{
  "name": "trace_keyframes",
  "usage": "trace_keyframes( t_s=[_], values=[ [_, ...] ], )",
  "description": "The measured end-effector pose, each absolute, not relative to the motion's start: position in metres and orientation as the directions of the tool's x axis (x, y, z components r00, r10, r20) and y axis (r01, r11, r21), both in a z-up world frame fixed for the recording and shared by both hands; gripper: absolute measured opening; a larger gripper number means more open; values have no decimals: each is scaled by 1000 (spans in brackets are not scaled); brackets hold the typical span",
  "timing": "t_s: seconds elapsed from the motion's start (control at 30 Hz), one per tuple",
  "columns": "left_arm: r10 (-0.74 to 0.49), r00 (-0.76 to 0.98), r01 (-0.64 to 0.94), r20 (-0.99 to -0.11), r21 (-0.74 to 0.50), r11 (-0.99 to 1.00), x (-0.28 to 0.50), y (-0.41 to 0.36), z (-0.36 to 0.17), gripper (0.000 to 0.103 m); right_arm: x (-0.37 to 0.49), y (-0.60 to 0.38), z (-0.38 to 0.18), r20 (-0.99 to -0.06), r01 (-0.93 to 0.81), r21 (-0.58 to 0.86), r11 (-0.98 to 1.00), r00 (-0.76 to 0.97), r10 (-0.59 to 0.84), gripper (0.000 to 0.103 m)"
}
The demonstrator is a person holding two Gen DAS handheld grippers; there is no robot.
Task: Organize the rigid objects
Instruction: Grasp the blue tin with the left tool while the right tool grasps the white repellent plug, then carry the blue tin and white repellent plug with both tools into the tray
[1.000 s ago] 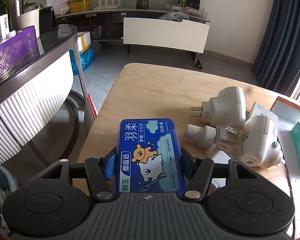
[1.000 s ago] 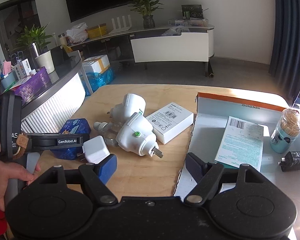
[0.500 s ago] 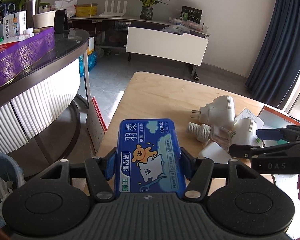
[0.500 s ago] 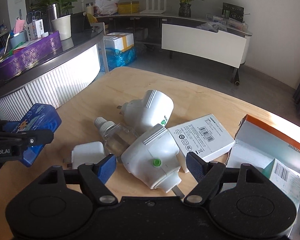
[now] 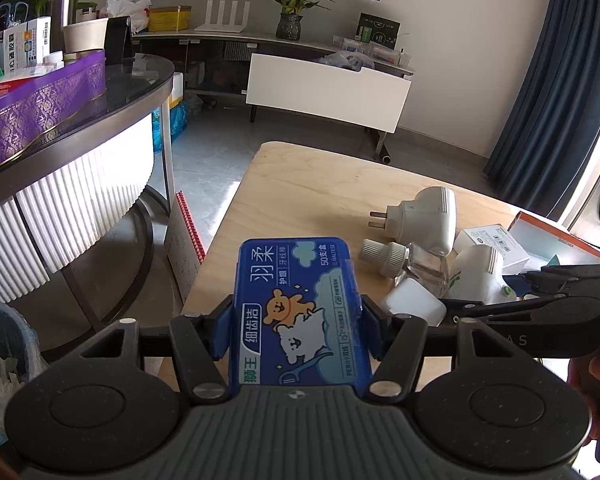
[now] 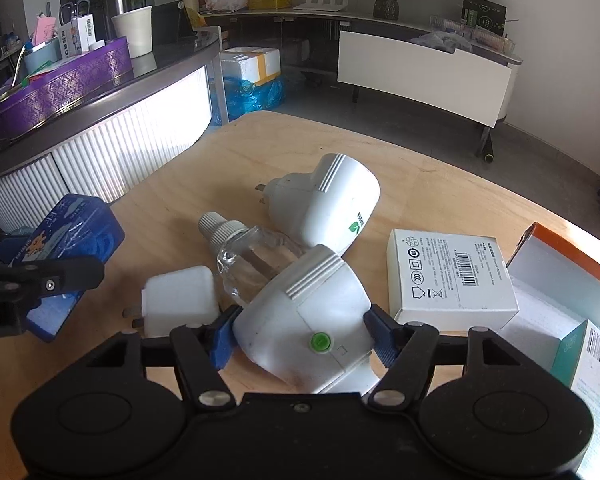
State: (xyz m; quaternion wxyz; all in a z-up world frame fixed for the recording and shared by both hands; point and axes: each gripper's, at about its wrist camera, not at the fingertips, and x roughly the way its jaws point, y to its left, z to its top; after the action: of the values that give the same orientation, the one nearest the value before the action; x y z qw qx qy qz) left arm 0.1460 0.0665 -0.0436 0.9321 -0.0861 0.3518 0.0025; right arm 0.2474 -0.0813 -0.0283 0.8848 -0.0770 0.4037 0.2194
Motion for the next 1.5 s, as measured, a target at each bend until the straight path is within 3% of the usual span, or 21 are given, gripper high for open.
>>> trace_keyframes(
  t_s=[0.6, 1.5],
  values=[
    [-82, 784, 10, -616, -119, 993, 112, 30, -14, 63, 156, -129, 39, -621, -310, 176, 934, 701, 350, 80],
    [-118, 801, 83, -587, -86, 993, 77, -4, 8, 63, 85, -170, 65, -573, -230, 189, 955, 764, 297, 80]
  ],
)
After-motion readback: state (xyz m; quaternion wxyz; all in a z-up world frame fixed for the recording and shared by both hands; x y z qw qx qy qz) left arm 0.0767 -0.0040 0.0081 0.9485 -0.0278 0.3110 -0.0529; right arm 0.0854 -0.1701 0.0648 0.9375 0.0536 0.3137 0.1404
